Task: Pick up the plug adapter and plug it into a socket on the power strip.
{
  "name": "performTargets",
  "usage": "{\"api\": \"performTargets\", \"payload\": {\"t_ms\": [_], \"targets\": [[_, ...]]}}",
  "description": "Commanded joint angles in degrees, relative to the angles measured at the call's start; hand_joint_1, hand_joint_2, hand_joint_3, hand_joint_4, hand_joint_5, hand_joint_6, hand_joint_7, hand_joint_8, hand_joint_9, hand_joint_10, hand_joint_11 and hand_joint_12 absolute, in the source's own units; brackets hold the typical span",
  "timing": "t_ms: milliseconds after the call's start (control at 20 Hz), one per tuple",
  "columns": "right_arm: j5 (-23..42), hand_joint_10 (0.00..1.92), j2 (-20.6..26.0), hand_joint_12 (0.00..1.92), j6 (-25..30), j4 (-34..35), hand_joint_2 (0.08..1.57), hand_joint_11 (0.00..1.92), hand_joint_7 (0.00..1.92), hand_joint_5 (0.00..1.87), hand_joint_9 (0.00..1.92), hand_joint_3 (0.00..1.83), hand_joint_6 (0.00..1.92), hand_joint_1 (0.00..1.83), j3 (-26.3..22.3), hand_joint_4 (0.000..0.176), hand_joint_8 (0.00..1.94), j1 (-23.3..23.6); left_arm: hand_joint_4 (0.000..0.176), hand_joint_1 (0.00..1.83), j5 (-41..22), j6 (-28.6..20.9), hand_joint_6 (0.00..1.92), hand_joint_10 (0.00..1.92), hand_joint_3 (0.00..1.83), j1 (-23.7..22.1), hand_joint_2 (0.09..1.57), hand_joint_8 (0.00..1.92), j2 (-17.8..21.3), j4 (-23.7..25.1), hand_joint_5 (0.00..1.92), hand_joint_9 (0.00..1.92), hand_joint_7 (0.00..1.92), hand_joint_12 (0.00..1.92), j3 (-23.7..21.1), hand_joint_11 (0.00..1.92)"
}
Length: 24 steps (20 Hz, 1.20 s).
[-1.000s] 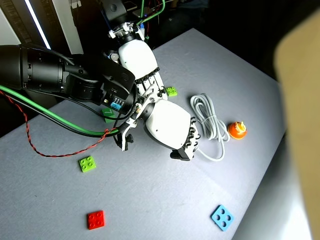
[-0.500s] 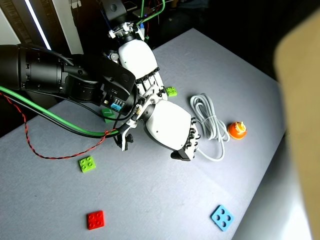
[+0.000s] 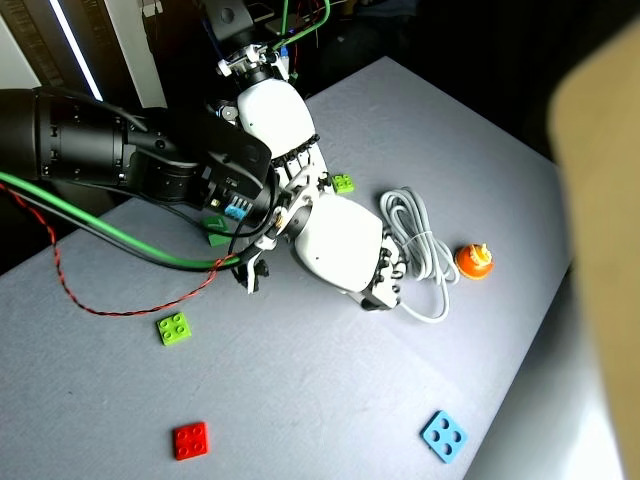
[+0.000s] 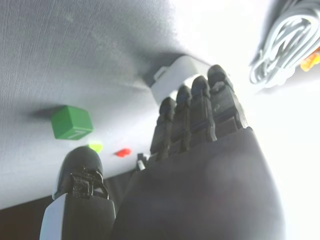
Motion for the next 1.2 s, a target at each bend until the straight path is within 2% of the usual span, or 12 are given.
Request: {"api": "performTargets", "payload": {"t_ms": [0, 150, 300, 350, 400, 450, 600, 750, 1000, 1050, 1100, 1150], "targets": [[-0.6, 0.02, 0.5, 1.09, 0.4, -1.9, 1.04, 0.1, 0.38, 0.32, 0.42, 0.0, 0.0, 0.7, -0.3, 0.0, 0.0, 0.6, 0.0, 0.0, -2.8, 0.0, 0.0, 0.0, 0.0, -0.4, 1.24, 0.0, 0.5, 2.9, 0.08, 0.03, 0.06, 0.1, -0.1, 0.0], [-1.3, 0.0, 1.7, 0.95, 0.7, -1.9, 0.94, 0.0, 0.26, 0.25, 0.27, 0.0, 0.0, 0.64, -0.3, 0.0, 0.0, 1.1, 0.0, 0.0, -2.7, 0.0, 0.01, 0.01, 0.0, -0.7, 1.24, 0.01, 0.6, 2.9, 0.08, 0.04, 0.06, 0.04, 0.1, 0.03], [-2.1, 0.0, 3.2, 0.84, 1.3, -1.8, 0.91, 0.0, 0.22, 0.22, 0.22, 0.0, 0.0, 0.61, -0.4, 0.0, 0.0, 1.8, 0.0, 0.0, -2.6, 0.0, 0.0, 0.0, 0.0, -1.0, 1.24, 0.0, 0.6, 2.9, 0.07, 0.02, 0.05, 0.03, 0.2, 0.01], [-2.4, 0.0, 4.0, 0.82, 1.5, -1.8, 0.87, 0.0, 0.2, 0.2, 0.21, 0.0, 0.0, 0.5, -0.6, 0.0, 0.0, 2.1, 0.0, 0.01, -2.6, 0.0, 0.0, 0.0, 0.0, -1.2, 1.25, 0.0, 0.6, 2.9, 0.07, 0.02, 0.04, 0.03, 0.2, 0.01], [-2.7, 0.0, 4.8, 0.82, 1.5, -1.8, 0.87, 0.0, 0.2, 0.2, 0.21, 0.0, 0.0, 0.5, -0.8, 0.0, 0.0, 2.5, 0.0, 0.01, -2.5, 0.0, 0.0, 0.0, 0.0, -1.4, 1.25, 0.0, 0.6, 2.9, 0.07, 0.02, 0.04, 0.03, 0.2, 0.01], [-3.2, 0.0, 7.6, 0.77, 1.6, -1.8, 0.85, 0.0, 0.17, 0.17, 0.18, 0.0, 0.0, 0.43, -1.8, 0.0, 0.0, 3.4, 0.0, 0.02, -2.5, 0.2, 0.0, 0.0, 0.0, -1.9, 1.25, 0.0, 0.7, 2.9, 0.06, 0.02, 0.03, 0.03, 0.3, 0.01], [-3.9, 0.0, 12.9, 0.8, 1.8, -1.8, 0.86, 0.0, 0.16, 0.16, 0.19, 0.0, 0.0, 0.39, -4.7, 0.0, 0.0, 4.2, 0.0, 0.01, -2.5, 1.6, 0.01, 0.01, 0.0, -3.2, 1.25, 0.01, 0.9, 2.9, 0.08, 0.04, 0.05, 0.04, 0.4, 0.03], [-4.7, 0.01, 22.9, 0.84, 2.3, -1.8, 0.88, 0.0, 0.22, 0.23, 0.24, 0.0, 0.01, 0.39, -11.0, 0.0, 0.01, 4.3, 0.0, 0.01, -2.1, 6.3, 0.0, 0.0, 0.0, -7.1, 1.25, 0.0, 1.5, 3.0, 0.05, 0.02, 0.03, 0.05, 1.1, 0.0], [-12.6, 0.01, 37.3, 1.03, 3.1, -1.9, 0.96, 0.02, 0.36, 0.34, 0.34, 0.01, 0.01, 0.4, -19.7, 0.0, 0.01, 3.6, 0.0, 0.0, -1.1, 10.3, 0.0, 0.0, 0.0, -11.9, 1.24, 0.0, 3.5, 2.9, 0.08, 0.07, 0.08, 0.2, 2.6, 0.0], [-15.0, 0.01, 39.9, 1.07, 3.1, -1.9, 0.98, 0.06, 0.42, 0.39, 0.39, 0.01, 0.01, 0.43, -21.2, 0.0, 0.01, 3.3, 0.0, 0.0, -0.9, 10.9, 0.0, 0.0, 0.0, -12.8, 1.24, 0.0, 4.2, 2.9, 0.09, 0.08, 0.08, 0.24, 2.9, 0.0], [-16.9, 0.03, 41.6, 1.16, 2.9, -1.9, 1.03, 0.18, 0.59, 0.55, 0.55, 0.0, 0.02, 0.45, -22.1, 0.0, 0.01, 2.9, 0.0, 0.03, -0.6, 11.2, 0.0, 0.01, 0.0, -13.3, 1.25, 0.0, 4.8, 2.9, 0.1, 0.1, 0.09, 0.3, 3.0, 0.0], [-17.8, 0.03, 43.0, 1.16, 2.7, -1.9, 1.03, 0.18, 0.59, 0.55, 0.55, 0.0, 0.02, 0.45, -22.9, 0.0, 0.01, 2.4, 0.0, 0.03, -0.5, 11.3, 0.0, 0.01, 0.0, -13.9, 1.25, 0.0, 5.4, 2.9, 0.1, 0.1, 0.09, 0.3, 3.1, 0.0]]}}
